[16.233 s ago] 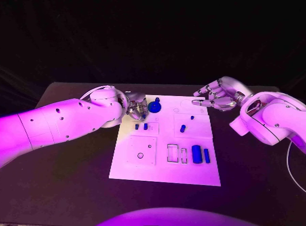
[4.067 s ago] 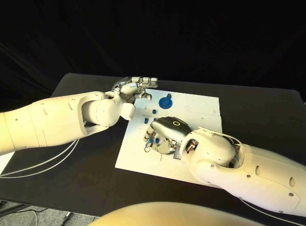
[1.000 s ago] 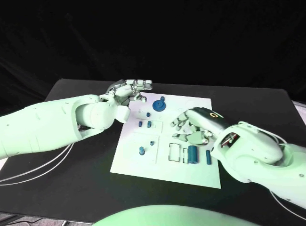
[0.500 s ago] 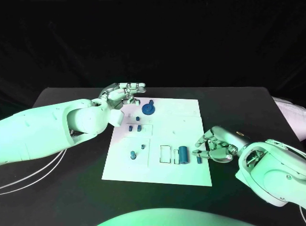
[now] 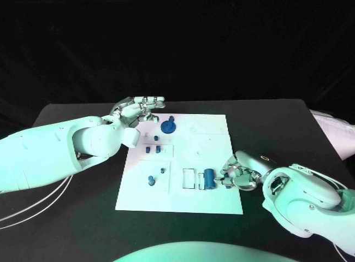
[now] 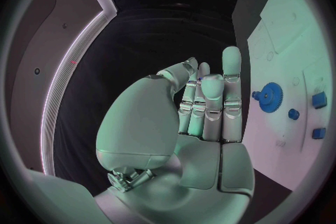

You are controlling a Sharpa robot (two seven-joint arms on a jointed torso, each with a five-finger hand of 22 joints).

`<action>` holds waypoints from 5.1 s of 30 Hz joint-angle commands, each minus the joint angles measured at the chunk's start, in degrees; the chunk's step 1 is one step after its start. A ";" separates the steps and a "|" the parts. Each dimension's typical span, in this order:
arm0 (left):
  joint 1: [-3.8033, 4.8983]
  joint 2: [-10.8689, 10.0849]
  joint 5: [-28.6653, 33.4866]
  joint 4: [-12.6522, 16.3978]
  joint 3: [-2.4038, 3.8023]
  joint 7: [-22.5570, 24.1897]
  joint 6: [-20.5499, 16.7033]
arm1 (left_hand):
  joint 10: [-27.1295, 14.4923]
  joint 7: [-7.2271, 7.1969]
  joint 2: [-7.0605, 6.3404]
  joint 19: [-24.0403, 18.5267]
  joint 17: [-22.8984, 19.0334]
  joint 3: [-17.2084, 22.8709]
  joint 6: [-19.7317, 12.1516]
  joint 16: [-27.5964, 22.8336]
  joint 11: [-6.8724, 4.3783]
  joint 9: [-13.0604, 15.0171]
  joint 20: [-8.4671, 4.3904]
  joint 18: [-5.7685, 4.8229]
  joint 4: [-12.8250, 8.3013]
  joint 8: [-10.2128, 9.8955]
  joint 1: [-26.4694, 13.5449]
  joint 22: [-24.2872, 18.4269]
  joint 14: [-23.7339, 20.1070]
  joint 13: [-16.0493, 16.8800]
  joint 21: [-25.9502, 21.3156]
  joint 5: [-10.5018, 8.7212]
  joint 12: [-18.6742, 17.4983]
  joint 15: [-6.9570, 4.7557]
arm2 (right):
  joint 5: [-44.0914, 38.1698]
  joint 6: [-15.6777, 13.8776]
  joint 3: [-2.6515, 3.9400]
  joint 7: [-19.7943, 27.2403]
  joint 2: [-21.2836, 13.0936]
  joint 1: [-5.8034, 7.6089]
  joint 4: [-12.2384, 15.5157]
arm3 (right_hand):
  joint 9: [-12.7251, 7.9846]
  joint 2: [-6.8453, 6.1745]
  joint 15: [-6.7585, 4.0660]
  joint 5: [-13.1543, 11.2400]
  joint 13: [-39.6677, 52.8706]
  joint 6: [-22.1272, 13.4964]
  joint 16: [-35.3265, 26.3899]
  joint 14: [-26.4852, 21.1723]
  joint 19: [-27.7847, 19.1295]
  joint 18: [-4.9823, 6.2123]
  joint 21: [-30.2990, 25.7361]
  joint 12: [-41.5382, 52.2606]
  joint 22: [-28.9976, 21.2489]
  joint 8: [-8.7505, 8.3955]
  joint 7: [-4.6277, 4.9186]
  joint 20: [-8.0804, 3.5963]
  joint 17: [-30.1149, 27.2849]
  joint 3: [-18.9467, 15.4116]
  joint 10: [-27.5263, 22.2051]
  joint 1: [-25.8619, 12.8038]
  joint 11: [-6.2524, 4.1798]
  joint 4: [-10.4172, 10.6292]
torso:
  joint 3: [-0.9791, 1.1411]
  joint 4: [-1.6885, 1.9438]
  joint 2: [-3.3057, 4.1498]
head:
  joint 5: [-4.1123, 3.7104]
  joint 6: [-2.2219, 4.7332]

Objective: Assemble the parts on the task board

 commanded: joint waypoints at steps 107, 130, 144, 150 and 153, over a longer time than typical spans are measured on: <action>0.03 -0.08 -0.94 0.50 0.05 -1.97 3.63 | -0.85 0.19 0.21 -0.31 -0.52 -0.70 -0.65 -0.28 -0.09 -0.04 0.19 1.08 -0.13 0.58 -0.78 -0.18 -0.77 0.00 -0.54 0.07 0.73 0.06 | -7.55 8.60 0.49 -3.53 12.86 -0.30 -6.19 | 10.48 10.13 -2.59 -7.36 7.76 6.04 2.23 4.97 1.46 -1.42 2.48 2.53 4.19 8.27 -3.82 -1.93 10.03 -12.38 4.63 -9.44 -3.41 0.05 | 0.17 1.78 0.38 | -0.63 -0.68; 0.03 -0.15 -1.28 0.51 0.05 -2.71 4.41 | -0.96 0.23 0.19 -0.30 -0.90 -0.84 -0.77 -0.40 -0.08 -0.04 0.21 1.09 -0.16 0.61 -0.85 -0.21 -0.89 0.01 -0.59 0.05 0.87 0.08 | -9.90 5.23 0.53 -3.24 12.01 -0.39 -4.51 | 11.52 9.29 -2.55 -11.35 8.16 5.79 2.20 4.98 1.47 -1.43 2.46 2.12 4.31 8.32 -3.79 -1.88 10.08 -15.21 4.73 -10.83 -3.37 -0.37 | 0.26 1.87 0.43 | -0.75 -0.57; 0.03 -0.19 -1.44 0.44 0.05 -2.96 4.61 | -1.00 0.24 0.19 -0.31 -1.08 -0.86 -0.81 -0.49 -0.07 -0.05 0.21 1.09 -0.17 0.61 -0.85 -0.22 -0.97 0.00 -0.61 0.05 0.87 0.09 | -9.56 6.86 0.55 -3.00 12.66 -0.54 -5.14 | 12.48 8.90 -2.52 -15.13 8.84 5.56 2.30 5.03 1.53 -1.49 2.56 2.12 4.65 8.35 -3.70 -1.87 10.33 -11.90 4.93 0.79 -3.34 -6.04 | 0.19 2.09 0.39 | -0.92 -0.67; 0.03 -0.18 -1.45 0.42 0.05 -3.12 4.70 | -1.00 0.24 0.19 -0.31 -1.08 -0.86 -0.81 -0.49 -0.07 -0.05 0.21 1.09 -0.17 0.61 -0.85 -0.22 -0.97 0.00 -0.61 0.05 0.87 0.09 | -8.90 6.52 0.55 -3.00 12.95 -0.55 -5.65 | 12.68 9.93 -2.53 -13.91 9.13 5.61 2.40 5.06 1.57 -1.51 2.61 2.32 4.76 8.35 -3.76 -1.86 10.50 -11.97 5.10 -0.57 -3.36 -4.61 | 0.17 2.00 0.40 | -0.85 -0.69; 0.03 -0.18 -1.46 0.43 0.05 -3.18 4.73 | -1.00 0.24 0.19 -0.31 -1.08 -0.86 -0.81 -0.49 -0.07 -0.05 0.21 1.09 -0.17 0.61 -0.85 -0.22 -0.97 0.00 -0.61 0.05 0.87 0.09 | -8.17 6.41 0.55 -2.94 12.98 -0.55 -5.59 | 12.83 10.09 -2.56 -13.15 9.36 5.67 2.47 5.09 1.62 -1.53 2.67 2.52 4.88 8.38 -3.82 -1.88 10.61 -12.31 5.22 -1.38 -3.41 -3.70 | 0.19 1.94 0.40 | -0.78 -0.66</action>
